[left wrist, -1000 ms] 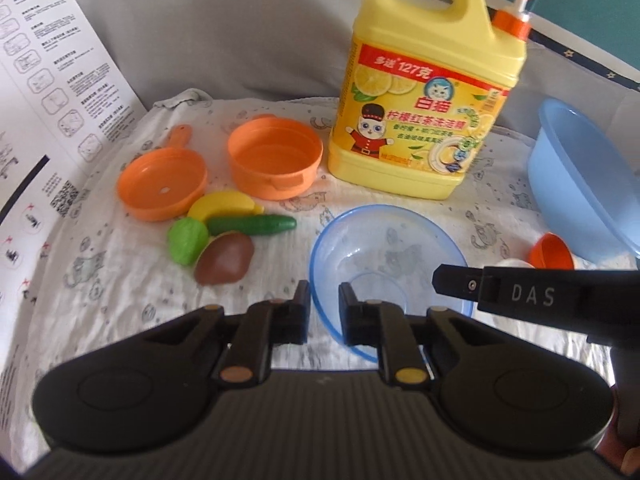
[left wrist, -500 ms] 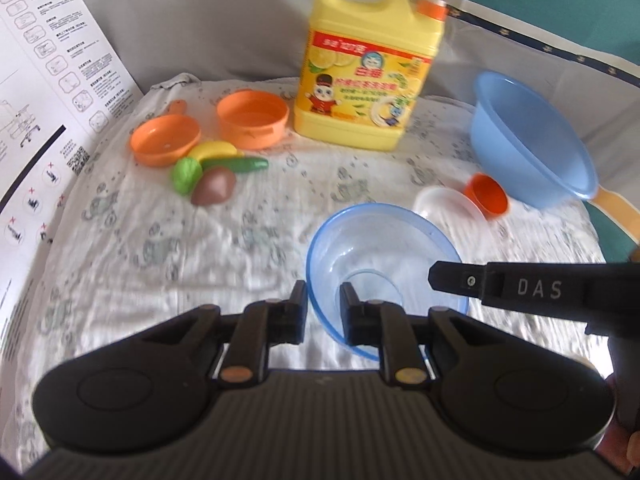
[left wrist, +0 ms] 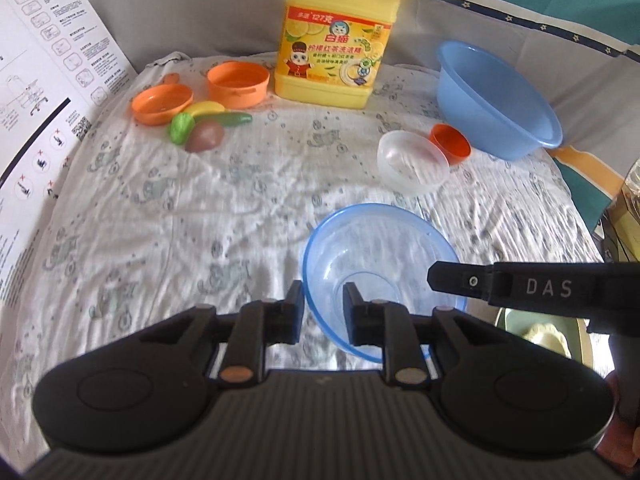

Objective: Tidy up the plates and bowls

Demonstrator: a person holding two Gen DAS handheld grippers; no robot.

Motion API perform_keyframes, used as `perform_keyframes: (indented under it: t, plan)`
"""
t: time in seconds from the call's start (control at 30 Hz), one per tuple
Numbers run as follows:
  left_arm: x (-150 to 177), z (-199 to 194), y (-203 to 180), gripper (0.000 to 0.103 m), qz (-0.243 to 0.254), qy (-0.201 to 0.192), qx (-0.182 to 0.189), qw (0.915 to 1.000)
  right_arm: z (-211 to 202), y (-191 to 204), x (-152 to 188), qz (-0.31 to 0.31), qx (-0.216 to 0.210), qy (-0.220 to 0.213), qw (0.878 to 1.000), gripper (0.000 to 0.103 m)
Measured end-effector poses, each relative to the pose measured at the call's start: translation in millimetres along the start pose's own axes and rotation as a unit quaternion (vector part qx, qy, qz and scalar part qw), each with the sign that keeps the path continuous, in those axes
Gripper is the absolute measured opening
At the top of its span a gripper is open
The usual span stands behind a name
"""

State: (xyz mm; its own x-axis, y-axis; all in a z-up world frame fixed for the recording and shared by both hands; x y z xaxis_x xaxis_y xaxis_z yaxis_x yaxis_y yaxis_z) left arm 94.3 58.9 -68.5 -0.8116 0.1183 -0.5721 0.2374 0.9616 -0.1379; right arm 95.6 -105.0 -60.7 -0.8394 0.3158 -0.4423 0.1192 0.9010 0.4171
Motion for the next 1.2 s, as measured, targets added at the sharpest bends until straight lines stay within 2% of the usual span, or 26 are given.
perform_keyframes:
  t: [0.6,0.9,1.07,1.2]
  plan:
    - [56.5,-0.6,-2.3,0.019,0.006,0.039,0.011,0.9992,-7.3,-10.4,42.4,0.01,-0.004,0.021,1.0,0.012]
    - [62.5,6.1,-10.2,0.019,0.026,0.042,0.013,0.9987,-1.2,-19.2,50.0,0.014,0.013,0.028,0.999,0.012]
    - [65.4,8.7,-9.7,0.019,0.033,0.038,-0.003,0.9987,4.9,-17.1,52.1,0.012,0.01,0.036,0.999,0.012]
    - [69.0,14.6,-6.6,0.019,0.031,0.051,-0.001,0.9982,10.8,-16.6,54.7,0.009,0.013,0.042,0.999,0.012]
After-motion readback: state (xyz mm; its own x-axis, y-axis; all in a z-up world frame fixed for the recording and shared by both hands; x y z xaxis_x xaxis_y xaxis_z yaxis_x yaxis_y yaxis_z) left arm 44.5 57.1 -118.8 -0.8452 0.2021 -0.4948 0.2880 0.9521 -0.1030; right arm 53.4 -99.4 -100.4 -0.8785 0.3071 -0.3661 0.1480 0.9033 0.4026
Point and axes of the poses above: each gripper's, at about its wrist camera, not at the fingertips, and z roughly the way its jaws point, y to its left, x to its underside, the point moved 5 cm from there along z, roughly the way its jaws point, and after that the axes turned 4 degrees about z, right-handed, at the moved point
